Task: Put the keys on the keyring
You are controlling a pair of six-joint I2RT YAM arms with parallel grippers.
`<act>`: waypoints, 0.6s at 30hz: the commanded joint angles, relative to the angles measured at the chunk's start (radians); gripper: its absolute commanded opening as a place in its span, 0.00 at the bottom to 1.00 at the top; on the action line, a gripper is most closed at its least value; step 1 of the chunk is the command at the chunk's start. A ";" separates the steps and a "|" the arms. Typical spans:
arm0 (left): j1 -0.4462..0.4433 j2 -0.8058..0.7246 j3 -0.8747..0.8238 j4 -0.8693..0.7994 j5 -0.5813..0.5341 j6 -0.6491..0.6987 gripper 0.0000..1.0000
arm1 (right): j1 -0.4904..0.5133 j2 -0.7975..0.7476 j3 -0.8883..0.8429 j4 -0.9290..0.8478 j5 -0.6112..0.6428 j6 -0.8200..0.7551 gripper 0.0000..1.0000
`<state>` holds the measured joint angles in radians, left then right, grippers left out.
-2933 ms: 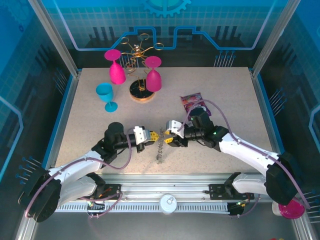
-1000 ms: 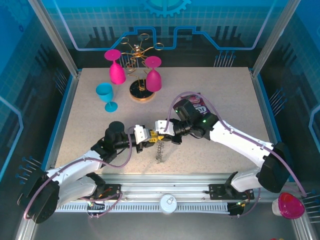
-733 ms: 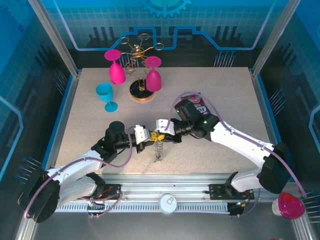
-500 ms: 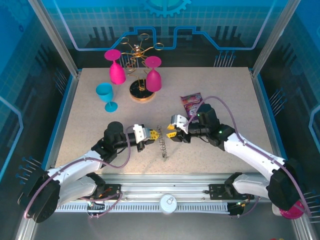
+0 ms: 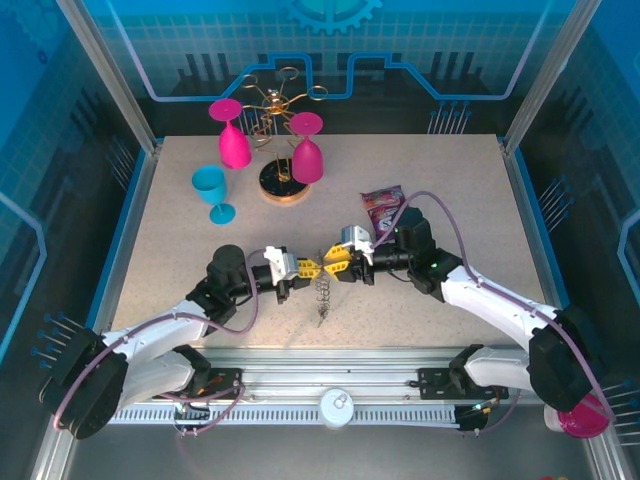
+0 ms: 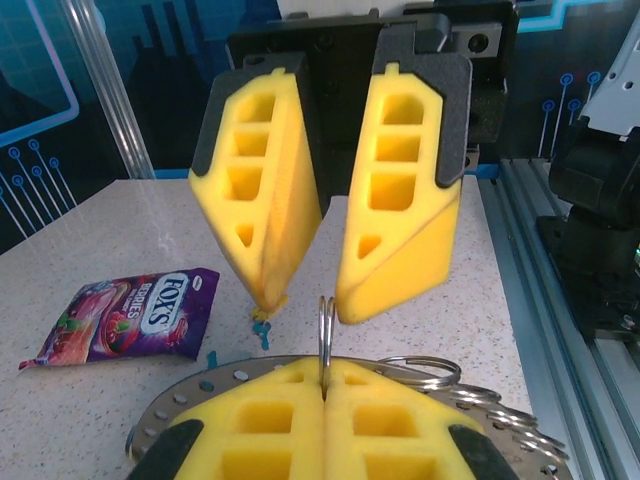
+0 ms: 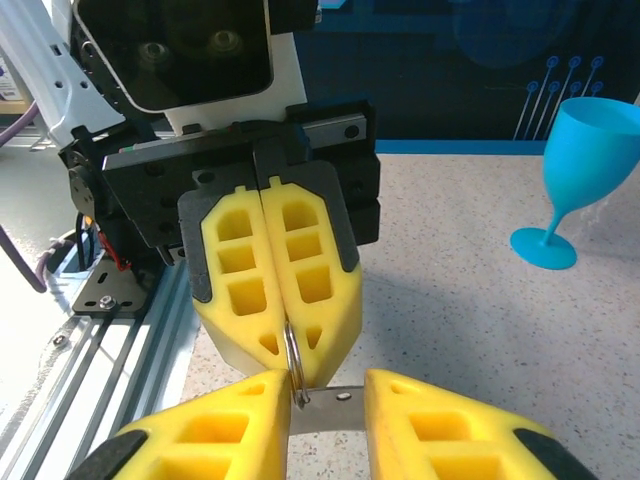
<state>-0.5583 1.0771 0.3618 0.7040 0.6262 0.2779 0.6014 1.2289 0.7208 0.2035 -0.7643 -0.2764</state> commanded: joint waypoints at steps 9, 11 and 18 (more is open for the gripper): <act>-0.002 0.013 -0.006 0.121 0.050 -0.046 0.00 | 0.028 0.047 0.047 0.010 -0.049 -0.015 0.04; -0.001 0.009 -0.007 0.110 0.045 -0.042 0.00 | 0.028 0.043 0.051 0.006 -0.050 -0.021 0.00; -0.001 -0.053 0.020 -0.085 -0.042 0.031 0.23 | 0.029 0.027 0.142 -0.265 0.021 -0.175 0.00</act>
<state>-0.5549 1.0641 0.3546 0.7025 0.6052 0.2600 0.6170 1.2625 0.7868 0.0731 -0.7708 -0.3534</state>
